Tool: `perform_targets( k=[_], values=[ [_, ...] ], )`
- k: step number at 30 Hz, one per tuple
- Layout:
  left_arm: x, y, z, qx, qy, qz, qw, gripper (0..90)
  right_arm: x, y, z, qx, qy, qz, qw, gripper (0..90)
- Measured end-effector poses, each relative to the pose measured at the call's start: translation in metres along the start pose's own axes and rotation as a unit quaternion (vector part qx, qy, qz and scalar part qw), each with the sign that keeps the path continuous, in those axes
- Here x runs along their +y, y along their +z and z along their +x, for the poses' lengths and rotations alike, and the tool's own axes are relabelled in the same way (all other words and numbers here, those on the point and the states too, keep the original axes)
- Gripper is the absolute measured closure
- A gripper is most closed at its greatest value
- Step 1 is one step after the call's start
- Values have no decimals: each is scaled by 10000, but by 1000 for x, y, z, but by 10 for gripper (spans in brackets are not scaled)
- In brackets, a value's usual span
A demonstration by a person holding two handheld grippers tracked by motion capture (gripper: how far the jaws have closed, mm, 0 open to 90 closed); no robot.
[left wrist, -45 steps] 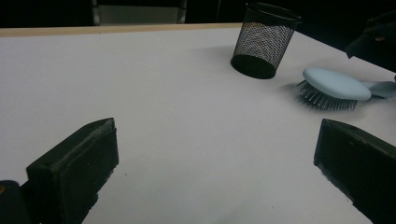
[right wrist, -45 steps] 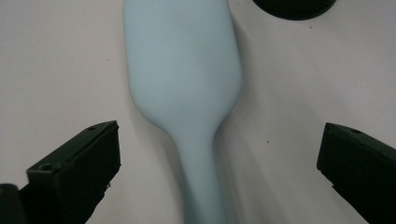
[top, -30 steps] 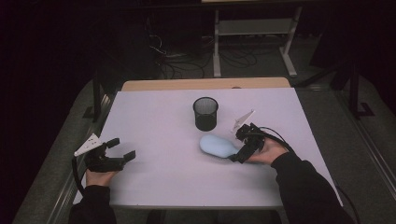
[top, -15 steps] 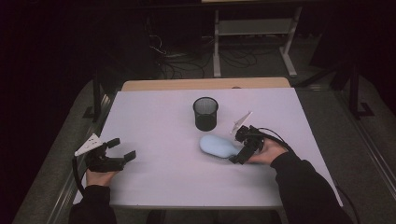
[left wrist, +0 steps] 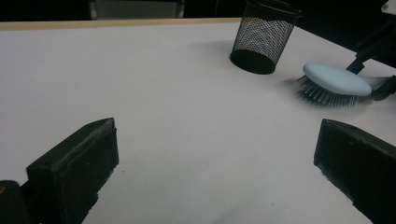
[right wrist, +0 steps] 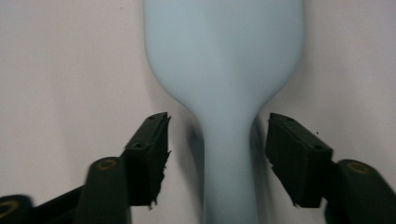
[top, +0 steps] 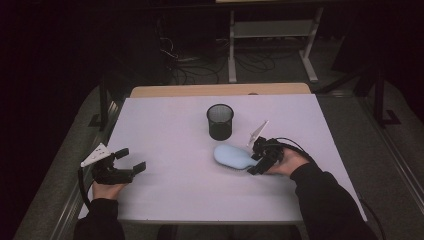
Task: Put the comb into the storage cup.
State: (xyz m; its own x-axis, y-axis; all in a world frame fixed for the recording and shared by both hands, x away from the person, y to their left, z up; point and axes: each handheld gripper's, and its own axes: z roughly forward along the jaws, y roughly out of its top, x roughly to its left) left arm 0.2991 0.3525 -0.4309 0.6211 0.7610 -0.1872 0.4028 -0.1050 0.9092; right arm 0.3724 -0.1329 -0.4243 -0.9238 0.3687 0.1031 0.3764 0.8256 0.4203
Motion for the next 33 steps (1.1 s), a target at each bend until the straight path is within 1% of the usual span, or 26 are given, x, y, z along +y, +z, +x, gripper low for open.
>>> perform_targets(
  k=[5,8,9,11,13,15,20,26,33],
  values=[
    [0,0,0,-6,-9,-10,10000,0,0,0,-1,-7,51,-33,10000,493],
    [0,0,0,-4,-2,-5,10000,0,0,1,-2,-49,83,9,10000,526],
    [0,0,0,-5,-7,-11,10000,0,0,2,-2,-78,98,33,9999,554],
    [0,0,0,-8,-7,-15,10000,0,0,3,-3,-8,125,10,9999,643],
    [0,0,0,-9,-4,-14,10000,0,-1,4,-3,56,177,-28,9998,669],
    [0,0,0,-13,-6,-16,10000,0,-2,4,-4,102,225,-101,9996,674],
    [0,0,0,-16,-9,-11,10000,0,-7,4,-3,100,216,-254,9994,677],
    [0,0,0,-18,-21,-9,10000,0,-8,3,-1,35,197,-291,9994,682],
    [-1,0,0,-21,-26,-6,10000,0,-8,1,-1,-4,237,-314,9992,682]
  ],
)
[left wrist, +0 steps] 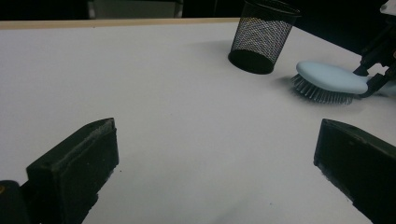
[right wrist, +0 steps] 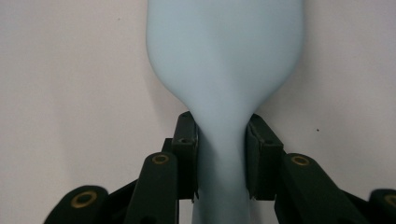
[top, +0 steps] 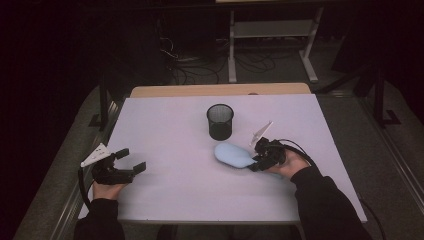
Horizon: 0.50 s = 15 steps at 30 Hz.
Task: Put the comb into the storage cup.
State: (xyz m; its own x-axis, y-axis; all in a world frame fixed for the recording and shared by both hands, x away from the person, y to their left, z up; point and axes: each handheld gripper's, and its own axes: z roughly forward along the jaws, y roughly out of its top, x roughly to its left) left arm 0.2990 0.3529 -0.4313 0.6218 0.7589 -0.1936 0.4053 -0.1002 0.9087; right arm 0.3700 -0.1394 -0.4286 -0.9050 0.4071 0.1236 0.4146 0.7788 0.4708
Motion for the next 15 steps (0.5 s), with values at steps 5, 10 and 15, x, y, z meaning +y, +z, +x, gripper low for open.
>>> perform_targets(
  k=[5,10,15],
  values=[
    [0,0,0,5,14,9,10000,0,0,-4,0,-38,-15,-22,10000,683],
    [0,0,0,7,11,-4,10000,0,-1,-13,1,-72,-20,-151,9999,683],
    [0,0,0,3,16,4,10000,0,-2,-23,3,-123,-29,-237,9996,683]
  ],
)
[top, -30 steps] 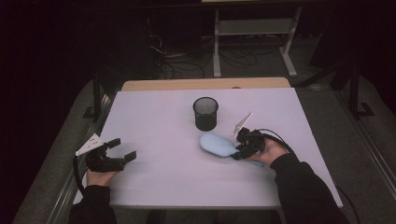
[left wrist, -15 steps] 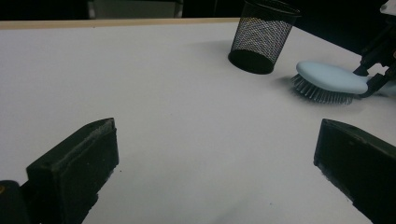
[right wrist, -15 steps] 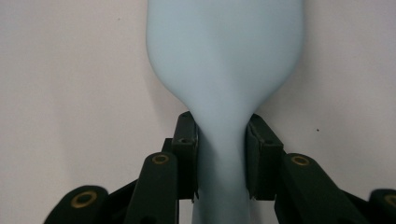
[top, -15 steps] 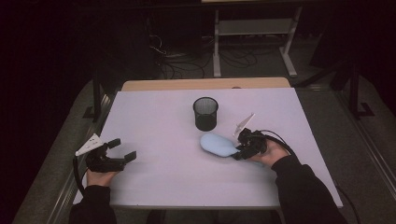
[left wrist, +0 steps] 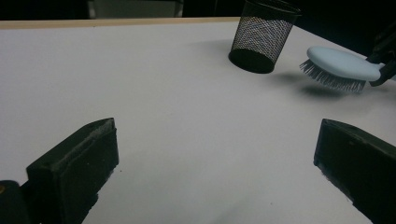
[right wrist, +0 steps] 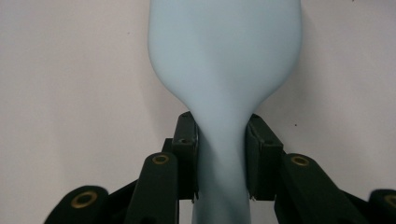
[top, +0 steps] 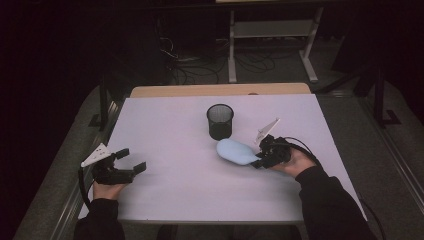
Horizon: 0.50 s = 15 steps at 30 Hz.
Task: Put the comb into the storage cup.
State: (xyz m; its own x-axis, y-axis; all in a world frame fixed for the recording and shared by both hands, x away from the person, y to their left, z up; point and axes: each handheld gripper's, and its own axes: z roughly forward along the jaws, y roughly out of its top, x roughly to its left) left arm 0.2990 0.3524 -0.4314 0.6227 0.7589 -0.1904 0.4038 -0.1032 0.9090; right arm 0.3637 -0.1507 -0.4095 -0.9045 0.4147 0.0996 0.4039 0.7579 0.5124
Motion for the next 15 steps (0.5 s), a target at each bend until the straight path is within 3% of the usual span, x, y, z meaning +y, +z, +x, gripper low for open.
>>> perform_targets(
  k=[15],
  values=[
    [1,1,0,2,28,-14,10000,0,11,-23,5,-185,-137,-131,9996,683]
  ],
)
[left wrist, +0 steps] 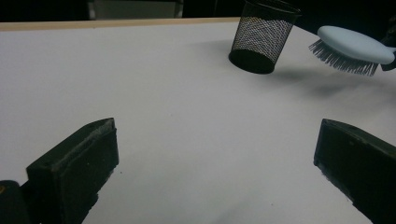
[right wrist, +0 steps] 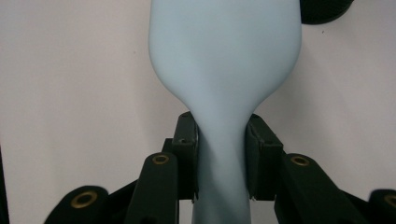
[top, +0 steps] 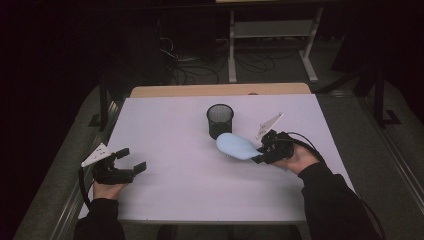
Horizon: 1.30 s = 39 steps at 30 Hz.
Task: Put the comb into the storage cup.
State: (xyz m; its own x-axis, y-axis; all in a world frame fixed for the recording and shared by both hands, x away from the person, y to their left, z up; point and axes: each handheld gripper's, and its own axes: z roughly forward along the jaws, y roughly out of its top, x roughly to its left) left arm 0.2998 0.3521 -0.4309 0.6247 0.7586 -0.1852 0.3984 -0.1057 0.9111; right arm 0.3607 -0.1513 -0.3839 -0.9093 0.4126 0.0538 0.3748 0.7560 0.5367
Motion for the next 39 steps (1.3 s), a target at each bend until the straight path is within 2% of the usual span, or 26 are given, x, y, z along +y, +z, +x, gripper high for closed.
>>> perform_targets(
  k=[15,21,24,39],
  values=[
    [0,2,1,-42,-20,-9,10000,0,19,-21,3,-195,-184,-214,9994,683],
    [2,-1,1,-61,-22,-87,9999,0,28,-28,4,-131,-191,-319,9992,683],
    [2,-2,1,-56,-48,-154,9999,0,33,-31,5,-163,-240,-383,9988,683],
    [2,-2,1,-86,-67,-150,9998,0,55,-51,7,-317,-410,-504,9974,683]
  ],
)
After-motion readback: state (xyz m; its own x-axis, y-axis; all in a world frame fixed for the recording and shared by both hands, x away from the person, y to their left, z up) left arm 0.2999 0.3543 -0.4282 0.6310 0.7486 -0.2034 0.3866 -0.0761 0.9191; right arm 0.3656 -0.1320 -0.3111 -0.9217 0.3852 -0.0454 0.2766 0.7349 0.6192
